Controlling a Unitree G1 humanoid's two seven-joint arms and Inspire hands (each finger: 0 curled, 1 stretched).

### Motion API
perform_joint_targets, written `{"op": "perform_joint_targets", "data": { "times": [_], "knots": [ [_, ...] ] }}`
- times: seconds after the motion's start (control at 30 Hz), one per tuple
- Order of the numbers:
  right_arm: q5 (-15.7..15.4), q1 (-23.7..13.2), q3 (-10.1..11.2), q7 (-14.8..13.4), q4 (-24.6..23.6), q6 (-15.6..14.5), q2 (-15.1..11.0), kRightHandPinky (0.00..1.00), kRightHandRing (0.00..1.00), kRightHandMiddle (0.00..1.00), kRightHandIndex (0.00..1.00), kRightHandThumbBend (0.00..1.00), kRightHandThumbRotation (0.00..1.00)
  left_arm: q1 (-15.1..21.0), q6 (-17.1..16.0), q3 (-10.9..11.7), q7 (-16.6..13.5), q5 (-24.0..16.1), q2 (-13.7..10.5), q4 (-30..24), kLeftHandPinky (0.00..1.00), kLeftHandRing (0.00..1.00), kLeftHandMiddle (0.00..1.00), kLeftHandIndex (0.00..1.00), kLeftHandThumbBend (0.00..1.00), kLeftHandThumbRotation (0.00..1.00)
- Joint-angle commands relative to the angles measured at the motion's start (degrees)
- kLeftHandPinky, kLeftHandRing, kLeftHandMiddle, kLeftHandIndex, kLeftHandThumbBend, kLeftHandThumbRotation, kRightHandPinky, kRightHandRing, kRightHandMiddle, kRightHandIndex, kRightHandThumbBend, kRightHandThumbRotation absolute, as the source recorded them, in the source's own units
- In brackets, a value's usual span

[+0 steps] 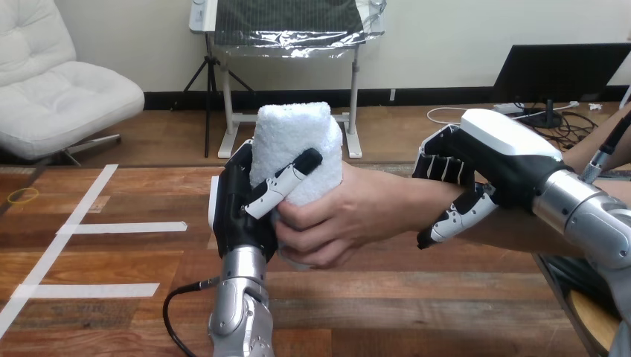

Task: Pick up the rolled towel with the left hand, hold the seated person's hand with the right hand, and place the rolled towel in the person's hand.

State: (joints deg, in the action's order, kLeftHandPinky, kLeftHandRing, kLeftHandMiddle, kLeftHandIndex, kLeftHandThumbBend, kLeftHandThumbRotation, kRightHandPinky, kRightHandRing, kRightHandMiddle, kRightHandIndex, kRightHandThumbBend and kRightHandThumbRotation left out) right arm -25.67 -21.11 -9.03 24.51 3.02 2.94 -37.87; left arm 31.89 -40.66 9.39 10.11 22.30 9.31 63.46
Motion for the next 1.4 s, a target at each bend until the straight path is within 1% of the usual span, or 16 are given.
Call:
{"op": "perform_joint_targets", "data": {
  "times": [0.0,0.4,0.6,0.63,0.7,0.73,0.83,0.87,0.9,0.97,1.1,1.23,1.3,1.33,1.37],
  "knots": [
    [2.77,-3.60,-0.50,0.60,1.22,-1.06,3.92,0.37,0.41,0.45,0.45,0.90,0.00,17.90,-2.69,-5.79,1.42,-2.21,18.89,-7.03,0.28,0.33,0.38,0.41,0.78,0.00],
    [2.37,-3.29,-0.42,1.28,0.27,-2.27,3.41,0.37,0.41,0.46,0.45,0.89,0.01,17.31,-2.69,-6.19,1.90,-2.25,18.38,-6.67,0.29,0.34,0.38,0.41,0.77,0.00],
    [2.89,-3.11,-0.18,1.88,0.25,-1.64,3.01,0.37,0.42,0.46,0.47,0.88,0.02,17.17,-2.69,-6.10,2.60,-1.85,18.09,-6.33,0.29,0.34,0.39,0.41,0.76,0.00],
    [2.36,-3.13,-0.41,1.89,0.23,-1.20,2.61,0.37,0.42,0.47,0.47,0.88,0.02,17.14,-2.67,-6.08,2.74,-1.76,18.01,-6.27,0.29,0.34,0.39,0.41,0.76,0.00],
    [1.72,-3.13,-0.65,1.92,0.15,-0.72,2.13,0.38,0.44,0.49,0.49,0.87,0.05,17.10,-2.65,-6.12,2.82,-1.70,17.95,-6.24,0.29,0.34,0.39,0.41,0.76,0.00],
    [0.77,-3.19,-1.03,2.03,-0.09,-0.76,1.66,0.39,0.45,0.50,0.50,0.87,0.06,17.08,-2.54,-6.08,2.97,-1.53,17.90,-6.21,0.29,0.34,0.39,0.41,0.76,0.00],
    [-0.75,-3.24,-1.55,2.29,-0.56,-1.04,0.93,0.42,0.51,0.56,0.56,0.87,0.12,17.02,-2.21,-6.05,3.32,-1.12,17.83,-6.19,0.29,0.34,0.39,0.41,0.76,0.00],
    [-0.98,-3.21,-1.58,2.35,-0.67,-1.09,0.81,0.44,0.55,0.60,0.60,0.88,0.17,16.98,-2.07,-6.04,3.46,-0.99,17.82,-6.21,0.29,0.34,0.39,0.41,0.76,0.00],
    [-1.15,-3.19,-1.59,2.40,-0.74,-1.13,0.74,0.45,0.56,0.61,0.62,0.88,0.18,16.96,-1.98,-6.05,3.55,-0.90,17.82,-6.22,0.29,0.34,0.39,0.41,0.76,0.00],
    [-1.24,-2.97,-1.44,1.94,-0.62,-0.18,0.59,0.46,0.59,0.63,0.64,0.89,0.21,16.88,-1.73,-6.04,3.90,-0.68,17.69,-6.20,0.30,0.34,0.39,0.41,0.76,0.00],
    [-1.19,-2.58,-1.11,1.54,-0.66,0.71,0.48,0.48,0.63,0.66,0.67,0.90,0.25,16.77,-1.38,-6.10,4.23,-0.53,17.39,-6.11,0.30,0.35,0.40,0.42,0.76,0.00],
    [-0.69,-2.07,-0.68,1.29,-0.67,1.46,0.43,0.50,0.66,0.69,0.71,0.90,0.29,16.55,-0.59,-6.01,5.19,-0.01,17.00,-6.10,0.32,0.36,0.41,0.44,0.75,0.04],
    [-0.51,-1.89,-0.51,1.22,-0.67,1.75,0.39,0.50,0.66,0.70,0.73,0.90,0.31,16.48,-0.34,-5.94,5.53,0.22,16.92,-6.10,0.33,0.37,0.42,0.45,0.75,0.08],
    [-0.21,-1.63,-0.31,1.30,-0.84,1.87,0.35,0.50,0.66,0.70,0.73,0.90,0.32,16.35,-0.64,-6.32,4.93,-0.76,16.38,-5.82,0.33,0.38,0.42,0.45,0.74,0.10],
    [-0.02,-1.47,-0.17,1.37,-0.97,1.93,0.33,0.50,0.67,0.71,0.74,0.90,0.34,16.27,-0.91,-6.61,4.44,-1.53,15.99,-5.60,0.34,0.39,0.45,0.47,0.74,0.14]
  ]
}}
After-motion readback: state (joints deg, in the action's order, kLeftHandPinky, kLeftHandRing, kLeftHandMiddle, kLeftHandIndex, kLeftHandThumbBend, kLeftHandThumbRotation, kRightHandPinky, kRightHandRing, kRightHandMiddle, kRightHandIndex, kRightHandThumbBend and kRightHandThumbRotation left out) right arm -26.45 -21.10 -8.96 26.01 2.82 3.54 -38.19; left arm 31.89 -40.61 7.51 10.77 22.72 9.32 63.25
